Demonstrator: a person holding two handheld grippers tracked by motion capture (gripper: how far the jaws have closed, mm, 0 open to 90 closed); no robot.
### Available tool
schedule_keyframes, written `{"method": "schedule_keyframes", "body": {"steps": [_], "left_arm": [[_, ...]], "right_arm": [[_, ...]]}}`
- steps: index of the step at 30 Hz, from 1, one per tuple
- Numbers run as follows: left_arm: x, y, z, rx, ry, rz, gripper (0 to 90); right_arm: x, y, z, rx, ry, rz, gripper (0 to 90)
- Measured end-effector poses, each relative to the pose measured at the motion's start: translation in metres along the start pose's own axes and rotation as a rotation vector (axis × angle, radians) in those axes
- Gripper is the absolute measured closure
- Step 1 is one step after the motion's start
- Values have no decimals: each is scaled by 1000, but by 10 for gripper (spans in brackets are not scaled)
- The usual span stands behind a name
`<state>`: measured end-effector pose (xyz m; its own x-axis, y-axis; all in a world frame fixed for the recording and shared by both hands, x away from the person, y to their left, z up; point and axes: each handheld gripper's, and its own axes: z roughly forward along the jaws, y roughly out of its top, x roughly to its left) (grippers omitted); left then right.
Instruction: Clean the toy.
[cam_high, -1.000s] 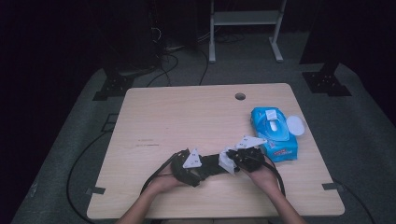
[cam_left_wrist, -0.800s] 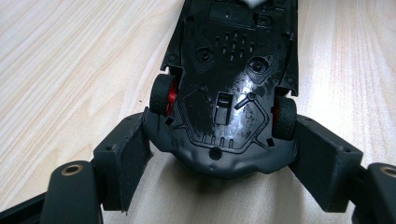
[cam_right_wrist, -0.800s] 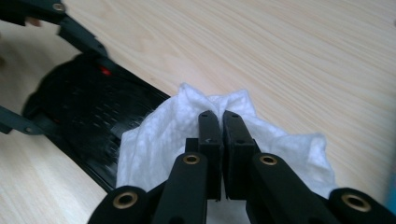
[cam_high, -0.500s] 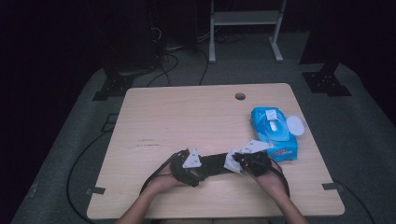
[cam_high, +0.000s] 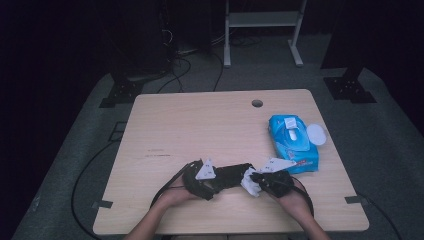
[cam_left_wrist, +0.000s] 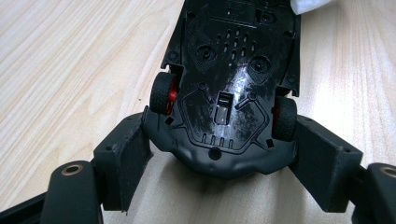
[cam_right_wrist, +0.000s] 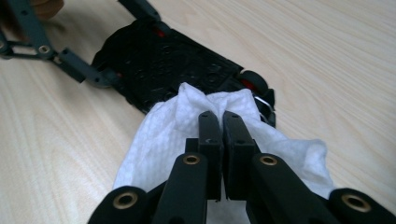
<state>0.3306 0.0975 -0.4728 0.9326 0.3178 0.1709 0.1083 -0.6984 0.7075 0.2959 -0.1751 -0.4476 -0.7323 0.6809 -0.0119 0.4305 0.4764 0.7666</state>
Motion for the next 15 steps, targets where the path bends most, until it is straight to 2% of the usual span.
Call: {"method": "schedule_keyframes", "body": {"steps": [2, 4, 8, 12, 15], "left_arm": [[0, 0, 0, -2, -1, -3, 243], [0, 1, 1, -5, -1, -3, 244], [0, 1, 1, -5, -1, -3, 244], [0, 1, 2, -12, -7, -20, 244], [-1, 2, 2, -3, -1, -6, 244]], "right_arm": [[1, 2, 2, -2, 5, 6, 871], [7, 6, 7, -9, 30, -13, 872], [26, 15, 22, -3, 82, -102, 871], [33, 20, 31, 8, 100, -112, 871], [41, 27, 40, 8, 120, -123, 872]]}}
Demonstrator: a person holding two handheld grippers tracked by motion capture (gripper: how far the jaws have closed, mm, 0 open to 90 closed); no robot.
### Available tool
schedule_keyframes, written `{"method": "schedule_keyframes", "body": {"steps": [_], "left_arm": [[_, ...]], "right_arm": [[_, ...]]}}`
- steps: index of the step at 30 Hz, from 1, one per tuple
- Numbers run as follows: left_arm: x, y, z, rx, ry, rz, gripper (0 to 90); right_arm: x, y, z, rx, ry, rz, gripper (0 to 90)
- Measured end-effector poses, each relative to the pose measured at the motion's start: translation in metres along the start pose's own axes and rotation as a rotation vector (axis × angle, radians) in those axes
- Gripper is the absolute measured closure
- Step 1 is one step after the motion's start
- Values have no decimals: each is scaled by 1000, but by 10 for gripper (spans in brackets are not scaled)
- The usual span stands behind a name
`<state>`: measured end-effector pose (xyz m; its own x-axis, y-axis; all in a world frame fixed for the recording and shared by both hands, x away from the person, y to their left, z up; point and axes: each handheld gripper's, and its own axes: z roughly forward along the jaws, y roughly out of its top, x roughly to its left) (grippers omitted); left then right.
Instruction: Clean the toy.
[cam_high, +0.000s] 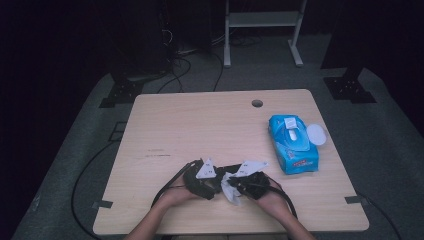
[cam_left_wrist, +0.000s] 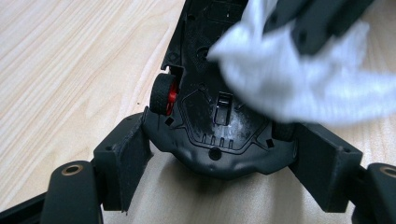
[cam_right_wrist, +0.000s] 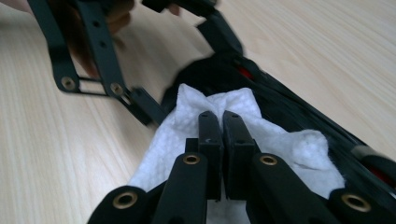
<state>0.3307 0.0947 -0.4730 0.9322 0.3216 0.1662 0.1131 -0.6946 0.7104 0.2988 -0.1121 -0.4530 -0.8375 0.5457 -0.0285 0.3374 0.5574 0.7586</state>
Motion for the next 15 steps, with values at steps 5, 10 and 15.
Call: {"method": "schedule_keyframes", "body": {"steps": [5, 10, 15], "left_arm": [[1, 0, 0, -8, -3, -8, 244], [1, 1, 1, -4, -3, -6, 243], [0, 1, 1, 1, 4, -1, 244]], "right_arm": [[-1, 6, 5, 6, 1, -16, 872], [-3, 9, 8, 3, 14, 9, 872], [1, 20, 25, 5, 118, 5, 872]]}}
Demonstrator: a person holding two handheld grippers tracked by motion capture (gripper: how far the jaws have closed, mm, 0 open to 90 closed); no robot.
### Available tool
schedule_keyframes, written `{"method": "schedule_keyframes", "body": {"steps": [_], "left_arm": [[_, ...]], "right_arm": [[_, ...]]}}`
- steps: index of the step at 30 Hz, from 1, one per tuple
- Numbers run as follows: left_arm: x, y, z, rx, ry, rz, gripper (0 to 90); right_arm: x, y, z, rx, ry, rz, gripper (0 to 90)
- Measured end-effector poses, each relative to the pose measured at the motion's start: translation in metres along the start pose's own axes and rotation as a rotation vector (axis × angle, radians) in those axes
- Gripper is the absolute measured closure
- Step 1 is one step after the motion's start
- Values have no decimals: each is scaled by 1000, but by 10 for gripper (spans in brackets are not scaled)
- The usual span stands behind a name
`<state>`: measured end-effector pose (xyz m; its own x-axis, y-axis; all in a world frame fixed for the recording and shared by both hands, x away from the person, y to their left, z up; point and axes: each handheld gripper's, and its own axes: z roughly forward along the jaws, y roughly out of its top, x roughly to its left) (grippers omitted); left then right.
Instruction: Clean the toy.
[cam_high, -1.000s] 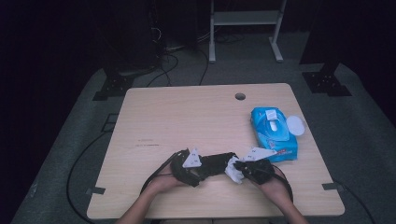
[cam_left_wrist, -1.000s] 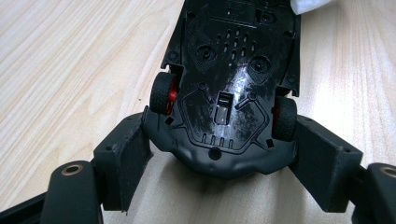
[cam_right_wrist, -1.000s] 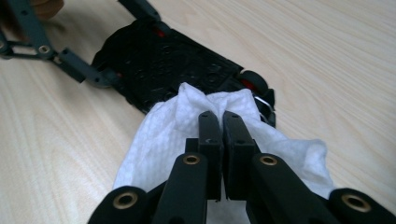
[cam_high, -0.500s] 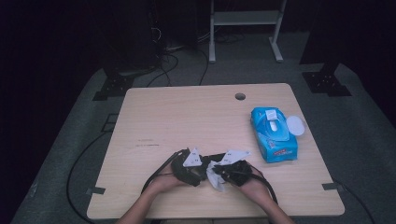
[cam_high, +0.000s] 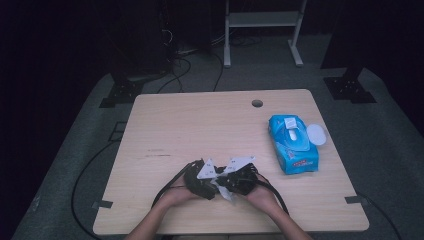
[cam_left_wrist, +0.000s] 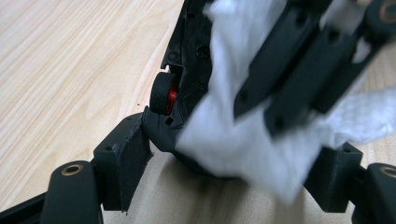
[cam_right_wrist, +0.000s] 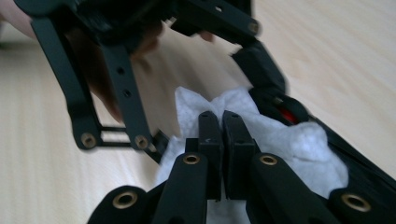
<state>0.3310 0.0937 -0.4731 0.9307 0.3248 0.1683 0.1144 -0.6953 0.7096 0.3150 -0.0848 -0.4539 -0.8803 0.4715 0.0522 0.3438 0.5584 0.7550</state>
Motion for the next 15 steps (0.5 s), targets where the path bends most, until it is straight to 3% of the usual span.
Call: {"method": "schedule_keyframes", "body": {"steps": [3, 7, 12, 15], "left_arm": [[1, -1, -1, -11, -2, -25, 243], [2, 0, 0, -10, 0, -23, 243], [1, -1, -1, 1, 5, -10, 243], [1, 0, -1, -7, 0, -16, 243]], "right_arm": [[-7, 1, 1, -15, 34, 36, 872], [-17, 0, 0, -42, 28, 134, 872], [-10, 7, 11, -17, 85, 100, 872], [-16, 8, 11, -8, 142, 142, 874]]}}
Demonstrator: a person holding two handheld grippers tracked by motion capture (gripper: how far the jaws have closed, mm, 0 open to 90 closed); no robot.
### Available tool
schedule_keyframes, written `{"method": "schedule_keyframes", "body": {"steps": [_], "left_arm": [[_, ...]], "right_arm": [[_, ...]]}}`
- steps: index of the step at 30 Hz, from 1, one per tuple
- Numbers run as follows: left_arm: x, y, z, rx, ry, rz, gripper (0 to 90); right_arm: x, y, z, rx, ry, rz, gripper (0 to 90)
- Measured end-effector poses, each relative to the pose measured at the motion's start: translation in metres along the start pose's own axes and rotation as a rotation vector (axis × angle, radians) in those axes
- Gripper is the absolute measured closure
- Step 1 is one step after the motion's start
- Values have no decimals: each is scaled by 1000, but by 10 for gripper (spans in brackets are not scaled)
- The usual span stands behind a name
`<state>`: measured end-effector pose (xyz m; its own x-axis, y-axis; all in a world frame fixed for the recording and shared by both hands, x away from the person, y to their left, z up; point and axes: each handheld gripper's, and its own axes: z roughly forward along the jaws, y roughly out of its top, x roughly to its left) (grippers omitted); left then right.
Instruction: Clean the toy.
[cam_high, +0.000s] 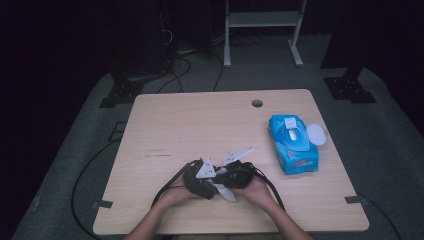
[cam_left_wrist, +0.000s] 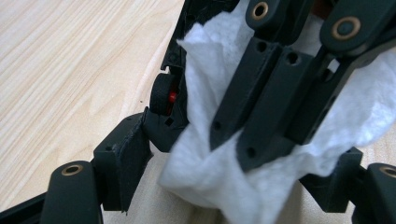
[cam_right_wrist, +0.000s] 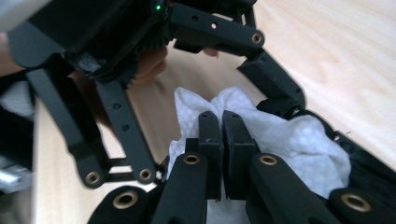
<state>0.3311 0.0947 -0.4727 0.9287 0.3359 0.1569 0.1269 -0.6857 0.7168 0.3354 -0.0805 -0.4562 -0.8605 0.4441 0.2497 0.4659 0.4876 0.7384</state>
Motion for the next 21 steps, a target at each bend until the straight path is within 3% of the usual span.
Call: {"method": "schedule_keyframes", "body": {"steps": [7, 9, 16, 21], "left_arm": [[-3, 2, 2, 6, -6, 27, 243], [-2, 2, 2, 7, -4, 25, 243], [-2, 1, 2, -11, -10, -1, 244], [-1, 1, 2, -8, -13, 2, 243]], "right_arm": [[-5, -4, -9, 45, 40, 3, 874], [-3, -2, -7, 46, 30, -6, 874], [-4, 3, -7, -22, -134, -6, 875], [-9, 3, -14, -44, -217, 0, 875]]}}
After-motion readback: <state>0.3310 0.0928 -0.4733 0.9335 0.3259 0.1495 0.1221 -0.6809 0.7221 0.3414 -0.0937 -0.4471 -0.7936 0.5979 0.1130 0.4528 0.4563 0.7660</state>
